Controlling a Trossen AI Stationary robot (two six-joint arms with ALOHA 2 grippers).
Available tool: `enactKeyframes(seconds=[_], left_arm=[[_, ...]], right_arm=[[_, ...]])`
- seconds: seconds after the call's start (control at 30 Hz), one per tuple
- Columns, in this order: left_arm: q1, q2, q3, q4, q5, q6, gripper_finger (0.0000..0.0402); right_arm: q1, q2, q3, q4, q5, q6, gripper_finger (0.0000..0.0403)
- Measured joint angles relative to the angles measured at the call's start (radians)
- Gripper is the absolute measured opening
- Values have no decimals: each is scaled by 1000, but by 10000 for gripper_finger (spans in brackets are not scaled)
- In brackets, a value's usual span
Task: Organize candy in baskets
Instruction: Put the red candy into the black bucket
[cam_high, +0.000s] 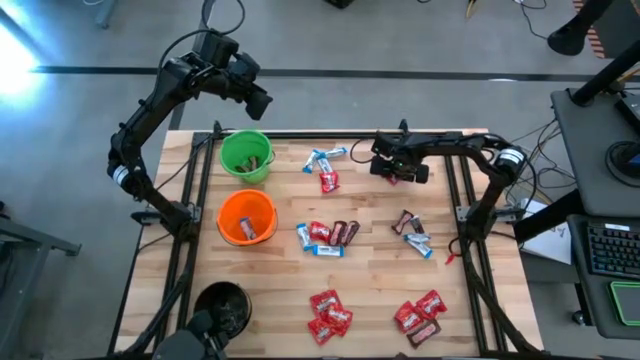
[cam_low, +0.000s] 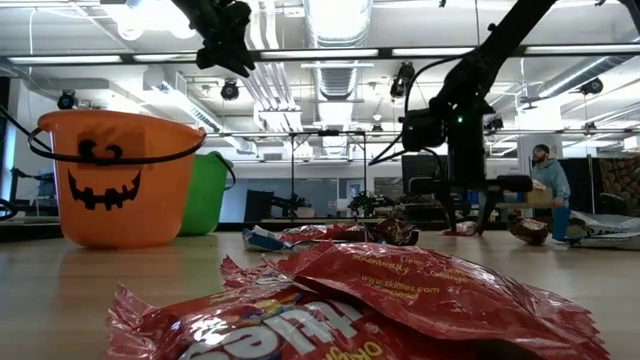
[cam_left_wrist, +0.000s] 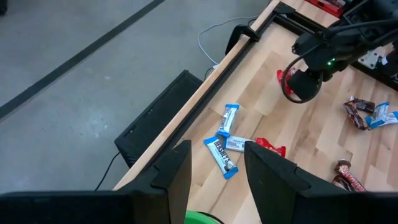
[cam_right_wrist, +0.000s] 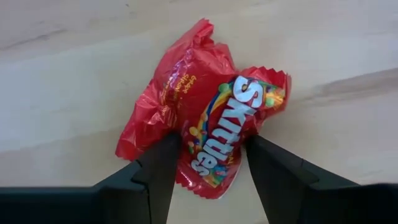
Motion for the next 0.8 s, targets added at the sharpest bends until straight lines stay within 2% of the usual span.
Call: enactKeyframes(seconds=[0.27,0.37,0.63,0.8], left_arm=[[0,0,0,0,0,0,130],[0,0,0,0,0,0,130],[1,0,0,-7,0,0,130],[0,0,0,-28,0,0,130]], right_arm=[[0,47,-1,20,-18,8,172],[0,46,-1,25,-21,7,143],[0,42,-1,26,-32,-3,23],[1,11,-2,25,-38,-18,16]])
